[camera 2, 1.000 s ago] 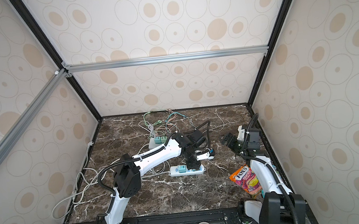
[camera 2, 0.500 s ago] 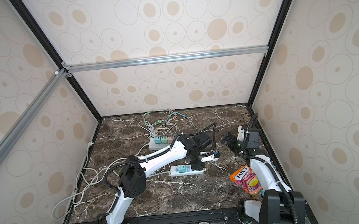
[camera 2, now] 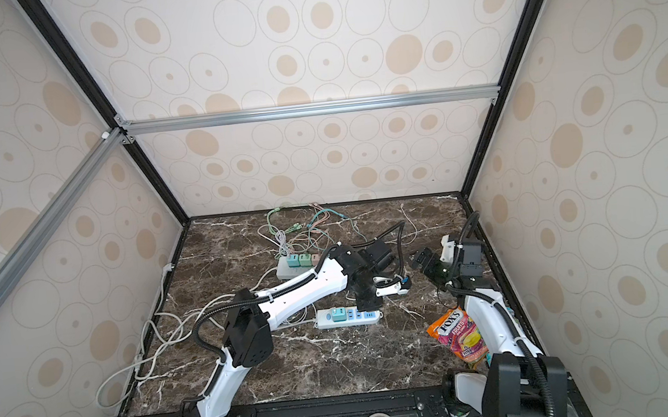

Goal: Insert the plug
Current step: 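Align the held teal charger above the free blue socket with the left gripper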

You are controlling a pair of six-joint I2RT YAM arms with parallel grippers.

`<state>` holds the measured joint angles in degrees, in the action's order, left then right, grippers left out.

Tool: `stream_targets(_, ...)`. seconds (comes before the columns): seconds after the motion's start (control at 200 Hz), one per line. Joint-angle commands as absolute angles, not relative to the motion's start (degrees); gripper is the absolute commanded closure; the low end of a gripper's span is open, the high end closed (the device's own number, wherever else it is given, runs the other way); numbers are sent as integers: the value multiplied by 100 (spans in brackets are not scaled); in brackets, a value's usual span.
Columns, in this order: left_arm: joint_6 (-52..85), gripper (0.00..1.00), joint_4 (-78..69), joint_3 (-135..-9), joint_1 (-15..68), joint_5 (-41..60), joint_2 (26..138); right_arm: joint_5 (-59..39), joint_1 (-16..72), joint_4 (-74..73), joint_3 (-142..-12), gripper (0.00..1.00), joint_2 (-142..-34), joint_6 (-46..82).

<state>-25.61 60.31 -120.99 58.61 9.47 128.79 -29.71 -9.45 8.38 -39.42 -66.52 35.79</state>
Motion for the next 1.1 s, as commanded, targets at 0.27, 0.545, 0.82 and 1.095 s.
stream_targets(0.27, -2777, 100, 6273, -12296, 5871, 576, 12987, -3050, -950, 940, -3912, 0, -6513, 3460)
stream_targets(0.545, -2865, 100, 6222, -12181, 5878, 573, 13017, -3041, -957, 940, -3919, 0, -6495, 3494)
stream_targets(0.82, -2780, 100, 6339, -12082, 5893, 733, 12975, -3016, -955, 959, -3937, 0, -6513, 3502)
stream_targets(1.095, -2733, 100, 6211, -11647, 5932, 869, 12841, -2980, -956, 1005, -3955, 0, -6496, 3498)
